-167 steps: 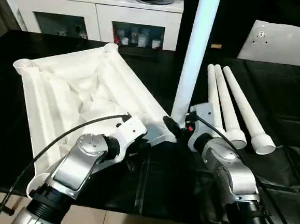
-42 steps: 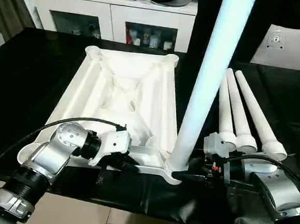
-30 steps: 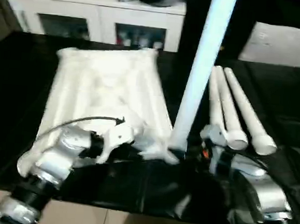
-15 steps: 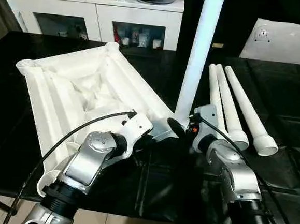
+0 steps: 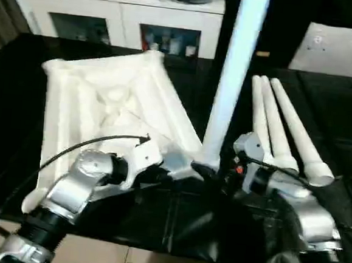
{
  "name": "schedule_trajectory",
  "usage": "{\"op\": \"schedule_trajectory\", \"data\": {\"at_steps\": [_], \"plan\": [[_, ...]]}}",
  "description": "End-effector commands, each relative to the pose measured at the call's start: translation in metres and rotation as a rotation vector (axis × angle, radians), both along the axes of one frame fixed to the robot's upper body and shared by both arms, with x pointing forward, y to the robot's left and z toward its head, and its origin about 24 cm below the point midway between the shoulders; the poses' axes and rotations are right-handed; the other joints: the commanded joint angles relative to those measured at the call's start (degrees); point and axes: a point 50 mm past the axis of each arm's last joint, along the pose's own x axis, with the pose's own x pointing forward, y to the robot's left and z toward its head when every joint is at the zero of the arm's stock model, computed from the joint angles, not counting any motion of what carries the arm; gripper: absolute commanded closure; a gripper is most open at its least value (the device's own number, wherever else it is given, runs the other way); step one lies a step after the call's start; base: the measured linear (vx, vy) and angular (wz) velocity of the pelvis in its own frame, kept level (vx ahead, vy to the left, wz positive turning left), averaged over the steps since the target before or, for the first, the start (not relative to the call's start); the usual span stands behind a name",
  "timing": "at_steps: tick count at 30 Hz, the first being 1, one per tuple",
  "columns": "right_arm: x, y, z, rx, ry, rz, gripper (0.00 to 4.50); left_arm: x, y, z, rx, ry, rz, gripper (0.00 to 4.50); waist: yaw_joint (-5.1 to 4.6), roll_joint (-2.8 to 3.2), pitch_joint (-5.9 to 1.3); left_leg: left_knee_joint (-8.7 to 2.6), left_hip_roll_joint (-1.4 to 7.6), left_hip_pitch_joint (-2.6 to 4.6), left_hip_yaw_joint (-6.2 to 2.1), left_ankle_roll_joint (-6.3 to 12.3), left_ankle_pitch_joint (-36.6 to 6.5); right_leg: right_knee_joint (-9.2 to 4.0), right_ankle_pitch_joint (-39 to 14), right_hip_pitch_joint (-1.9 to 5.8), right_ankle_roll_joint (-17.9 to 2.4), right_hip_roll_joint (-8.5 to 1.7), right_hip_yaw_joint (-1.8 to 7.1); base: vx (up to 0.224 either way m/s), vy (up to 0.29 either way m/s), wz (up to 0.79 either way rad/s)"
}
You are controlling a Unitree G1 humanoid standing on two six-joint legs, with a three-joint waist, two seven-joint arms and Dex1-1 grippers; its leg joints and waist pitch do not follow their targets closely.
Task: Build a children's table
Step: Rotate leg to tighten
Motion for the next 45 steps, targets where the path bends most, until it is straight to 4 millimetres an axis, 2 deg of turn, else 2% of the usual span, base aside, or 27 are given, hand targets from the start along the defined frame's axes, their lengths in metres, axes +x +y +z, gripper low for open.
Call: {"op": "schedule_trajectory", "data": {"at_steps": [1,3,7,8,9,11,13,14,15,17,18,21,23,26,30,32,33,40,41,42,43,45], "plan": [[-0.006,-0.002,0.003,-0.016,-0.003,0.102,0.04,0.000,-0.005,0.009,-0.011,-0.020,-0.135,4.50,0.07,-0.12,-3.93,-4.01,6.05,0.87,-2.48,4.77,-8.0,-4.04,-14.4,2.91,-6.5,-7.27,4.92,0.000,0.000,0.00],[-0.008,-0.005,0.003,-0.047,-0.008,0.153,0.04,0.001,-0.003,0.010,-0.013,-0.009,-0.170,4.50,0.50,-0.14,-3.97,-3.96,6.12,0.89,-2.42,4.68,-8.0,-3.97,-14.3,2.77,-6.7,-7.30,4.93,0.000,0.000,0.00],[-0.012,-0.009,0.003,-0.092,0.009,0.275,0.04,0.003,0.003,0.008,0.035,-0.003,-0.247,4.50,0.77,-0.36,-3.99,-3.95,6.11,0.74,-2.43,4.42,-8.2,-3.99,-15.3,2.97,-6.7,-7.49,4.92,0.000,0.000,0.00],[-0.012,-0.008,0.002,-0.096,0.012,0.285,0.20,0.002,0.003,0.008,0.043,-0.001,-0.264,4.50,0.89,-0.32,-3.98,-3.94,6.11,0.83,-2.43,4.51,-8.4,-4.05,-15.6,2.86,-6.6,-7.41,4.87,0.000,0.000,0.00],[-0.012,-0.008,0.002,-0.095,0.026,0.307,0.38,0.000,0.003,0.008,0.035,0.013,-0.301,4.50,0.86,-0.59,-4.03,-3.99,6.20,0.72,-2.45,4.59,-8.3,-4.02,-15.8,2.98,-6.7,-7.52,4.83,0.000,0.000,0.00],[-0.012,-0.009,0.001,-0.095,0.033,0.322,0.41,-0.001,0.002,0.008,0.032,0.021,-0.327,4.50,0.95,-0.47,-4.09,-3.95,6.31,0.80,-2.46,4.52,-7.8,-3.88,-15.3,2.85,-7.0,-7.54,4.88,0.000,0.000,0.00],[-0.012,-0.009,0.001,-0.095,0.034,0.329,0.69,-0.001,0.002,0.008,0.035,0.019,-0.340,4.50,1.13,-0.43,-4.19,-3.89,6.43,0.76,-2.44,4.64,-7.0,-3.57,-13.7,2.78,-7.8,-7.51,4.90,0.000,0.000,0.00],[-0.011,-0.007,0.000,-0.092,0.041,0.338,0.80,-0.002,0.003,0.008,0.040,0.032,-0.363,4.50,1.12,-0.71,-4.19,-3.93,6.47,0.80,-2.40,4.70,-6.9,-3.56,-13.5,2.76,-7.9,-7.50,4.91,0.000,0.000,0.00],[-0.011,-0.007,0.000,-0.091,0.042,0.342,0.84,-0.002,0.003,0.007,0.040,0.036,-0.370,4.50,1.30,-0.56,-4.17,-3.88,6.43,0.80,-2.37,4.72,-6.8,-3.51,-13.4,2.73,-8.1,-7.55,4.93,0.000,0.000,0.00],[-0.012,-0.006,-0.001,-0.089,0.052,0.350,0.85,-0.002,0.003,0.007,0.044,0.034,-0.375,4.50,1.52,-0.68,-4.16,-3.86,6.37,0.76,-2.32,4.57,-7.0,-3.58,-14.0,2.82,-7.9,-7.64,4.95,0.000,0.000,0.00],[-0.012,-0.006,-0.003,-0.086,0.065,0.359,1.15,-0.002,0.003,0.007,0.049,0.029,-0.379,4.50,1.64,-0.67,-4.13,-3.85,6.28,0.71,-2.30,4.66,-7.2,-3.71,-14.8,2.83,-7.5,-7.61,4.90,0.000,0.000,0.00],[-0.014,-0.007,-0.006,-0.082,0.099,0.386,1.34,0.000,0.005,0.007,0.055,0.020,-0.388,4.50,1.83,-0.73,-4.12,-3.86,6.25,0.73,-2.29,4.48,-7.3,-3.94,-16.7,2.84,-6.6,-7.64,4.83,0.000,0.000,0.00],[-0.014,-0.007,-0.006,-0.082,0.099,0.386,1.34,0.000,0.005,0.007,0.055,0.020,-0.388,4.50,1.85,-0.70,-4.14,-3.86,6.33,0.80,-2.32,4.38,-7.4,-3.99,-16.7,2.75,-6.4,-7.56,4.80,0.000,0.000,0.00],[-0.017,-0.008,-0.007,-0.082,0.120,0.405,1.66,0.001,0.005,0.008,0.057,0.017,-0.386,4.50,1.91,-0.70,-4.22,-3.88,6.45,0.84,-2.36,4.27,-7.0,-3.73,-15.6,2.76,-6.8,-7.61,4.86,0.000,0.000,0.00],[-0.022,-0.010,-0.011,-0.093,0.158,0.430,1.89,0.003,0.007,0.008,0.060,0.015,-0.376,4.50,2.14,-0.69,-4.28,-3.82,6.39,0.80,-2.31,4.61,-6.6,-3.69,-14.6,2.78,-7.0,-7.55,4.87,0.000,0.000,0.00],[-0.023,-0.010,-0.012,-0.092,0.163,0.430,1.91,0.003,0.007,0.007,0.060,0.015,-0.374,4.50,2.19,-0.50,-4.18,-3.83,6.40,0.74,-2.35,4.45,-6.9,-3.73,-15.1,2.75,-7.0,-7.63,4.83,0.000,0.000,0.00],[-0.024,-0.010,-0.013,-0.087,0.167,0.428,1.92,0.004,0.008,0.007,0.061,0.015,-0.373,4.50,2.13,-0.71,-4.18,-3.86,6.34,0.76,-2.33,4.33,-7.2,-3.84,-15.7,2.80,-6.7,-7.58,4.81,0.000,0.000,0.00],[-0.022,0.001,-0.016,-0.014,0.192,0.352,1.94,0.007,0.008,0.008,0.019,0.012,-0.271,4.50,2.03,-0.61,-4.08,-3.99,6.51,0.83,-2.47,3.60,-7.9,-3.87,-16.3,2.80,-6.9,-7.67,4.82,0.000,0.000,0.00],[-0.021,0.004,-0.016,-0.003,0.195,0.331,1.95,0.008,0.007,0.008,0.014,0.005,-0.246,4.50,1.94,-0.59,-3.94,-4.05,6.43,0.81,-2.46,3.55,-8.3,-4.06,-17.2,2.73,-6.8,-7.66,4.78,0.000,0.000,0.00],[-0.017,0.015,-0.017,0.030,0.198,0.261,1.96,0.009,0.003,0.006,-0.006,-0.008,-0.164,4.50,1.75,-0.29,-3.91,-4.18,6.55,0.97,-2.54,2.83,-9.2,-4.22,-18.2,2.75,-6.7,-7.72,4.82,0.000,0.000,0.00],[-0.016,0.019,-0.018,0.039,0.199,0.236,1.96,0.009,0.002,0.006,-0.011,-0.015,-0.138,4.50,1.52,-0.29,-3.82,-4.26,6.65,1.06,-2.68,2.09,-10.1,-4.38,-19.3,2.66,-6.6,-7.76,4.82,0.000,0.000,0.00],[-0.012,0.027,-0.021,0.059,0.199,0.168,2.01,0.010,-0.003,0.005,-0.032,-0.026,-0.068,4.50,0.95,-0.41,-3.48,-4.43,6.16,1.13,-2.76,1.17,-12.1,-5.01,-23.4,2.75,-5.4,-7.78,4.55,0.000,0.000,0.00]]}}
